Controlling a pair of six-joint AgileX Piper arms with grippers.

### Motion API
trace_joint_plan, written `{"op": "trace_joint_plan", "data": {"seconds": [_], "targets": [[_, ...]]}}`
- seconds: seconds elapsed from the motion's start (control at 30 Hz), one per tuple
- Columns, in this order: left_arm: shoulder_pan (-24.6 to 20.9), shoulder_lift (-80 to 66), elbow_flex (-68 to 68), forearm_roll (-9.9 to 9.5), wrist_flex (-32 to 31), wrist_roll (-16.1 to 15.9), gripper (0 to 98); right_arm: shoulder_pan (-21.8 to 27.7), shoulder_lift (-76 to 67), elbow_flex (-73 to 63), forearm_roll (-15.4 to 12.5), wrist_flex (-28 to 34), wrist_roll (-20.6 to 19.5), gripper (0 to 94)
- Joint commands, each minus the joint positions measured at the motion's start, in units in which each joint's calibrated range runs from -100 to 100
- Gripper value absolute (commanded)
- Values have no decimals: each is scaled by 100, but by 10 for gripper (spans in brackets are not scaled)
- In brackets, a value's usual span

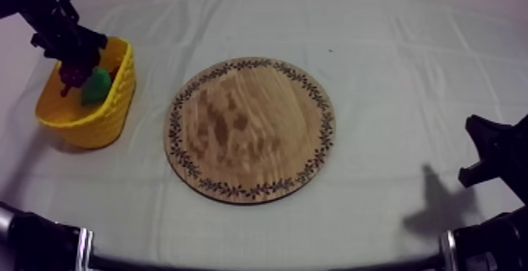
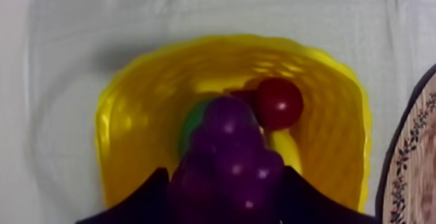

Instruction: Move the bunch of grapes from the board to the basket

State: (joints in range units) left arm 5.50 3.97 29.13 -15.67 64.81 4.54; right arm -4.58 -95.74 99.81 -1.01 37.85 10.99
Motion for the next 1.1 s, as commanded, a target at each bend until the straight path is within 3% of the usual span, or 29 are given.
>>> {"op": "trace_joint_plan", "data": {"seconds": [0.0,0.13,0.2,0.4,0.5,0.63,0.7,0.97,1.07], "targets": [[-25,-74,21,7,-26,-18,474,-2,-1,-3,1,-3,-2,4],[-77,-249,95,13,-65,41,777,-2,-1,-3,1,-3,-2,4],[-87,-335,129,2,-70,87,871,-2,-1,-3,1,-3,-2,4],[-152,-618,205,-24,-232,201,941,-2,-1,-3,1,-3,-2,4],[-249,-860,177,1,-503,305,842,-2,-1,-3,1,-3,-2,4],[-464,-1463,136,100,-1229,498,502,-2,-1,-3,1,-3,-2,4],[-540,-1859,206,137,-1474,552,386,-2,-1,-3,1,-3,-2,4],[-739,-3582,931,214,-2220,720,233,-2,-1,-3,1,-3,-3,4],[-762,-4205,1344,230,-2506,586,80,-2,-1,-3,1,-3,-3,4]]}}
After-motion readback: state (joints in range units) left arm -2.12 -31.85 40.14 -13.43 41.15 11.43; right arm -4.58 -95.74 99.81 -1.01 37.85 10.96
